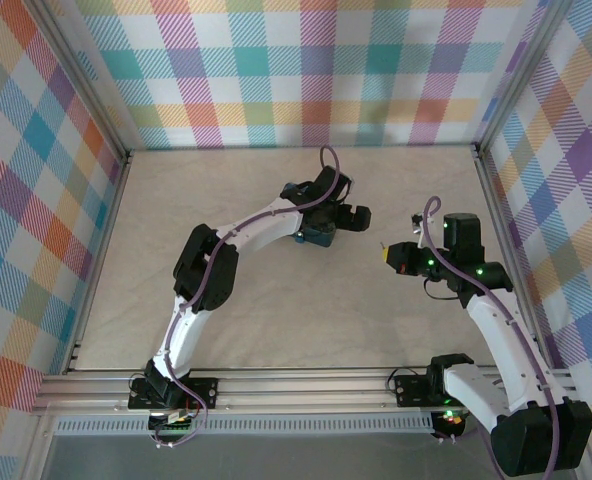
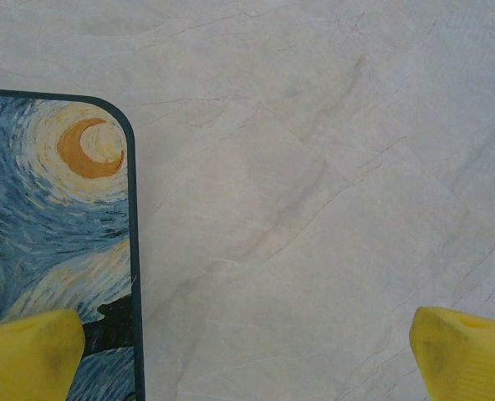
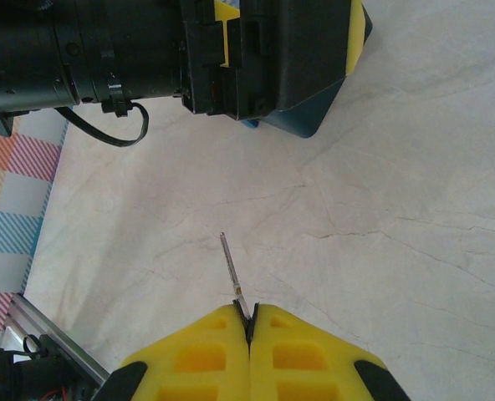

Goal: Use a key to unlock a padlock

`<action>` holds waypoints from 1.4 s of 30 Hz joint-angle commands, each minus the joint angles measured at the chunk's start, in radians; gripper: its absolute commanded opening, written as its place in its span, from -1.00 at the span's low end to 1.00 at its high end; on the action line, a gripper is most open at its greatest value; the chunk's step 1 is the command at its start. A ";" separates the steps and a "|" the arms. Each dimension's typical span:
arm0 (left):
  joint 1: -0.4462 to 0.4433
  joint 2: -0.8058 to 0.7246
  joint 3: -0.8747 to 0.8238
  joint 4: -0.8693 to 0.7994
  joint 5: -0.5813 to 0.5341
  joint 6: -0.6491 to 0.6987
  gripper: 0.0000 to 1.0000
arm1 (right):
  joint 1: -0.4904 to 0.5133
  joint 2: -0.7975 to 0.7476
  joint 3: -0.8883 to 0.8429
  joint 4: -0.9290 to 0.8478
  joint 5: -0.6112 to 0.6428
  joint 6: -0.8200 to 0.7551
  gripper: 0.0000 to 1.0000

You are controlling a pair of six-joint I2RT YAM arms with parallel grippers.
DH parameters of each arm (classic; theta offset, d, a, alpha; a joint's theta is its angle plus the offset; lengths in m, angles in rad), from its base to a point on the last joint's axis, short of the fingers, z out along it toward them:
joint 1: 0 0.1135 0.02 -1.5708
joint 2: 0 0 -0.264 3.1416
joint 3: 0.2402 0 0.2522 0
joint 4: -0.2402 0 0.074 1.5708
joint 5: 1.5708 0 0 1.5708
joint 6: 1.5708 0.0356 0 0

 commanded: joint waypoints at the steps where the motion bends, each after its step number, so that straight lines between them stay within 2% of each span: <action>1: -0.012 -0.025 -0.003 -0.065 0.026 -0.002 1.00 | -0.006 -0.008 -0.013 0.025 -0.044 0.010 -0.91; 14: -0.008 -0.222 -0.102 0.005 0.021 0.026 1.00 | -0.005 0.006 -0.017 0.043 -0.096 0.026 -0.93; 24: 0.019 -0.498 -0.413 0.173 -0.031 0.047 0.99 | -0.003 0.020 -0.021 0.046 -0.115 0.037 -0.95; 30: 0.089 -0.670 -0.660 0.313 -0.021 -0.019 1.00 | 0.010 0.049 -0.010 0.077 -0.131 0.055 -0.96; 42: 0.249 -0.833 -0.963 0.475 0.119 -0.126 1.00 | 0.106 0.190 0.042 0.185 -0.098 0.093 -0.96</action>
